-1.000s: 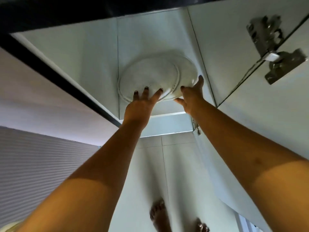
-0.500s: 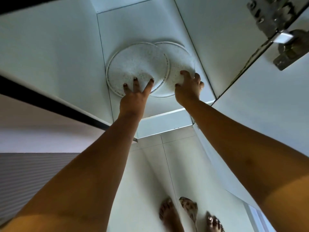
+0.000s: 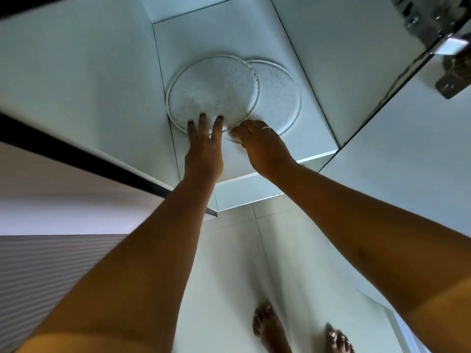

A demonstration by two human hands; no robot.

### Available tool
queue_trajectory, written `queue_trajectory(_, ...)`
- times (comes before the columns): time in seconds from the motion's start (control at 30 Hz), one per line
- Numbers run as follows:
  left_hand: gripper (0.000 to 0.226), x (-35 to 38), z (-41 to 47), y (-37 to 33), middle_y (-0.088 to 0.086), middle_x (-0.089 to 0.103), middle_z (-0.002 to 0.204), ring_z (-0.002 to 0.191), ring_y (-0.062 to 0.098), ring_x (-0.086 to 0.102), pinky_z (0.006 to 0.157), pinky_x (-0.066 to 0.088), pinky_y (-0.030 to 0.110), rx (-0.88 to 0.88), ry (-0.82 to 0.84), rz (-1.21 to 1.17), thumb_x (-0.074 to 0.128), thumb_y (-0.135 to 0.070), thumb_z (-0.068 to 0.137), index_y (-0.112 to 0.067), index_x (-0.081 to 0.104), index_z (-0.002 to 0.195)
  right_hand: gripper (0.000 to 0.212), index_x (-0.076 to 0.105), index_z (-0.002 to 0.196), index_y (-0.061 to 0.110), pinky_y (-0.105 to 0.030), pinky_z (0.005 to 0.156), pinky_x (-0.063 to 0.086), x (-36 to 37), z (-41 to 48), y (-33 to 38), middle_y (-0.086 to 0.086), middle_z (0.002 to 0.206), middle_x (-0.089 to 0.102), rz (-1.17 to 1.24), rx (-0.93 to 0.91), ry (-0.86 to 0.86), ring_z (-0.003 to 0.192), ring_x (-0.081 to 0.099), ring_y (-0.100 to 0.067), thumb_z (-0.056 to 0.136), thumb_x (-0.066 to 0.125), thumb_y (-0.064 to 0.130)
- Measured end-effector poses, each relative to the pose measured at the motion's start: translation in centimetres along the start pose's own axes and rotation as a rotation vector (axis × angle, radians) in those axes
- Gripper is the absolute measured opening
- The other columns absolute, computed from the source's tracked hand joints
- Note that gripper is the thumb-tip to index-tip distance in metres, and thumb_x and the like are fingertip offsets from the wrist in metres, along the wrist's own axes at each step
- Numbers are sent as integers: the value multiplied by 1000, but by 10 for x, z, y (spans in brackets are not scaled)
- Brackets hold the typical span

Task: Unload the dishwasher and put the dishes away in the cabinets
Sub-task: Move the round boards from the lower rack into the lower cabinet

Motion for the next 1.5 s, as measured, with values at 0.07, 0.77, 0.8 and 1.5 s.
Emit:
queue_trajectory(0.07, 76, 4, -7, 2, 10, 0, 158, 144, 40, 1, 93, 48, 42, -23, -21, -24, 38, 8, 90, -26, 8, 151, 45, 49, 134, 13, -43, 102, 42, -2, 7, -3, -10, 133, 54, -67, 13, 7, 123, 50, -34, 89, 51, 5)
queue_trajectory(0.77, 82, 42, 22, 1, 22, -18, 154, 142, 46, -5, 112, 24, 49, -249, 268, 128, 44, -18, 96, -14, -20, 147, 54, 19, 147, -1, -41, 102, 39, 18, 142, -55, -22, 146, 28, -287, 272, 98, 134, 32, -31, 96, 37, 8)
queue_trajectory(0.8, 83, 42, 23, 2, 22, -18, 154, 142, 46, -5, 112, 24, 50, -251, 272, 125, 45, -18, 96, -14, -20, 147, 54, 22, 146, 0, -41, 101, 40, 17, 148, -56, -21, 145, 29, -304, 267, 105, 134, 32, -30, 96, 40, 9)
queue_trajectory(1.5, 81, 33, 15, -5, 24, -14, 155, 143, 45, -4, 113, 24, 49, -216, 285, 166, 45, -22, 97, -10, -17, 147, 89, -7, 152, 26, -53, 90, 48, 21, 139, -43, 3, 160, -7, -396, 97, 146, 133, 31, -43, 89, 53, 3)
Point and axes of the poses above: each hand's wrist, its own z-axis towards the middle knuckle, its own x-axis out of the palm, y = z × x, the point moved 8 cm from there along z, towards the middle knuckle
